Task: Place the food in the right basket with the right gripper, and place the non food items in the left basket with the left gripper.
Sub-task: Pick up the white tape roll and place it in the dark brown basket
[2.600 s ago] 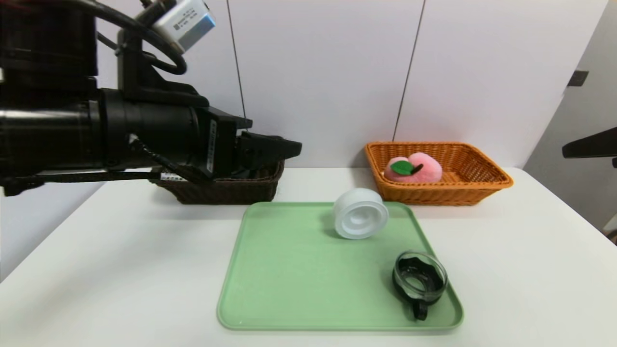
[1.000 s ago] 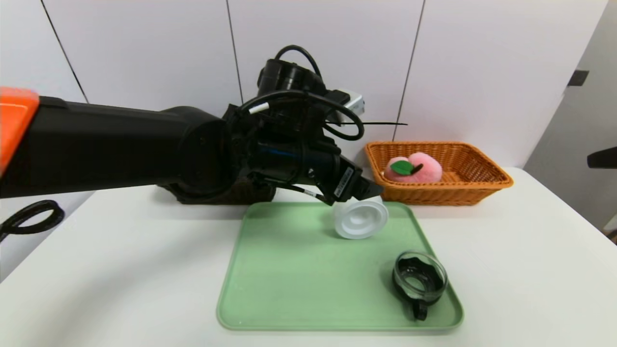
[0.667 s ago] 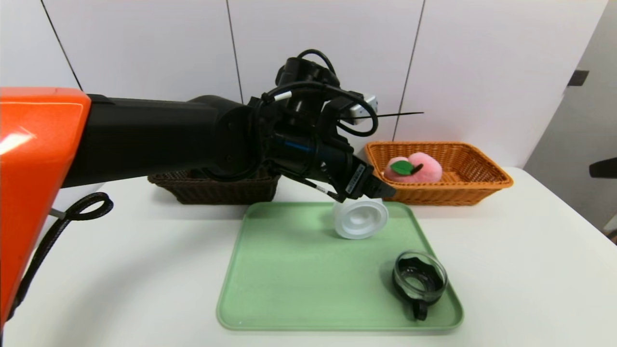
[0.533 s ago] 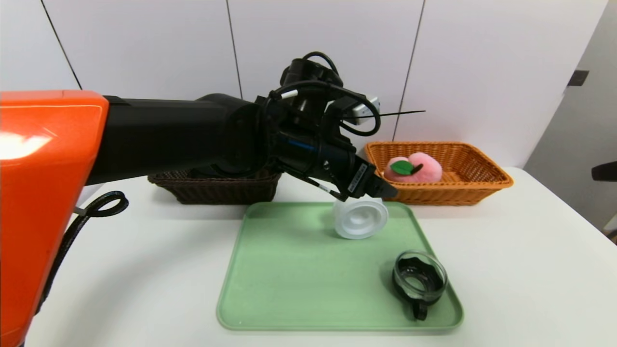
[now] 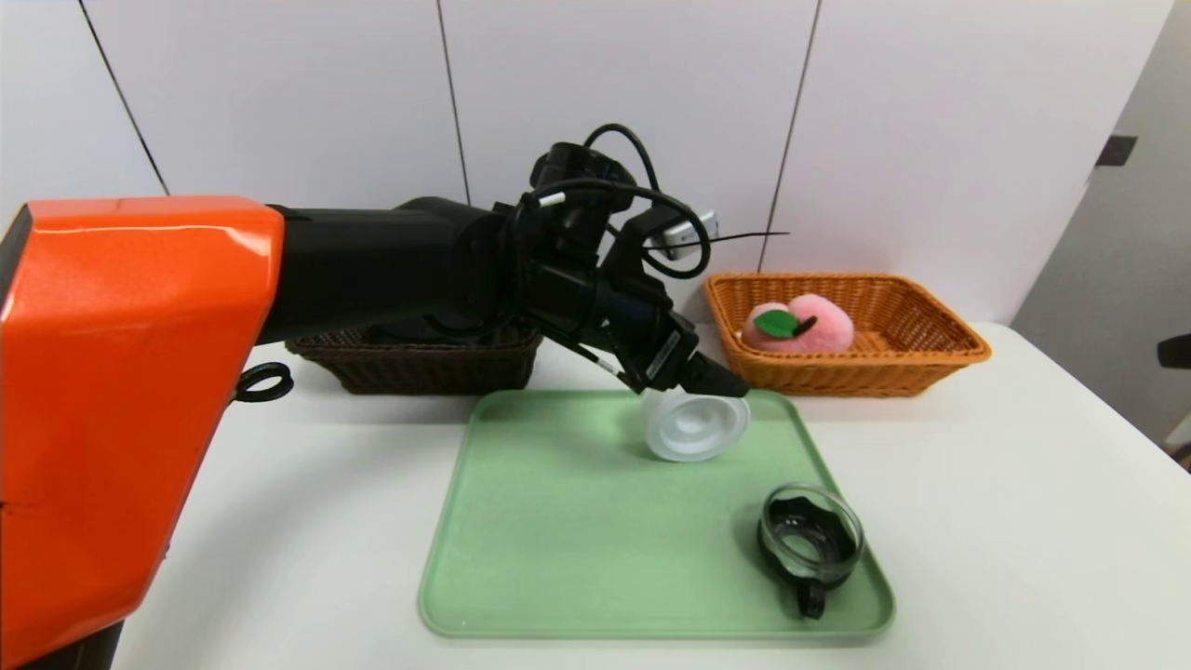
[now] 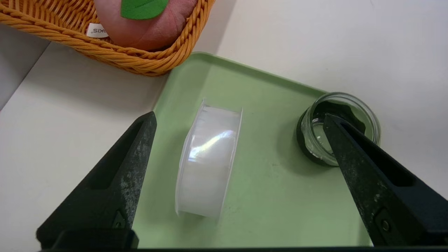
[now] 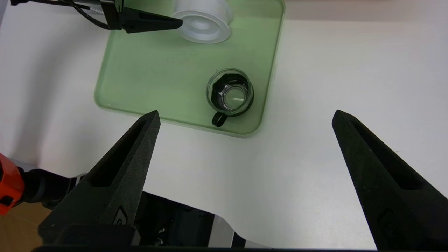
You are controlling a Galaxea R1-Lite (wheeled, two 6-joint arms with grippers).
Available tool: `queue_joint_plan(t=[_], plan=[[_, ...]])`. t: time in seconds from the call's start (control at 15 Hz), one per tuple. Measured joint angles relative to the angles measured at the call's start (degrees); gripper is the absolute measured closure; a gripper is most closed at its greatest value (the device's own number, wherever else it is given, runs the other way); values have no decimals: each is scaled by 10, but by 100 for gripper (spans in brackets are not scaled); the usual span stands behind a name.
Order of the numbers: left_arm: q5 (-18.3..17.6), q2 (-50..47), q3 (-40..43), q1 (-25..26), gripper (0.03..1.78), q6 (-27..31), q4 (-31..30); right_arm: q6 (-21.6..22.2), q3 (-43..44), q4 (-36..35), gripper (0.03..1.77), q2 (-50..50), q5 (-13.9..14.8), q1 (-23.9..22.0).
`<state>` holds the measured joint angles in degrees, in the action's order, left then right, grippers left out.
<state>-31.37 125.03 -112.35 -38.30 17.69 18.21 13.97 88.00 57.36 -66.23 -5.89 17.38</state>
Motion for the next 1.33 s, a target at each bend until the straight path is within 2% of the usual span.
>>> queue_joint_plan(t=[0.33, 1.33], plan=[[1, 15, -1, 9, 12, 77, 10, 0, -7, 0, 11, 3, 0, 0], [36, 58, -2, 7, 12, 82, 10, 0, -7, 0, 11, 2, 0, 0]])
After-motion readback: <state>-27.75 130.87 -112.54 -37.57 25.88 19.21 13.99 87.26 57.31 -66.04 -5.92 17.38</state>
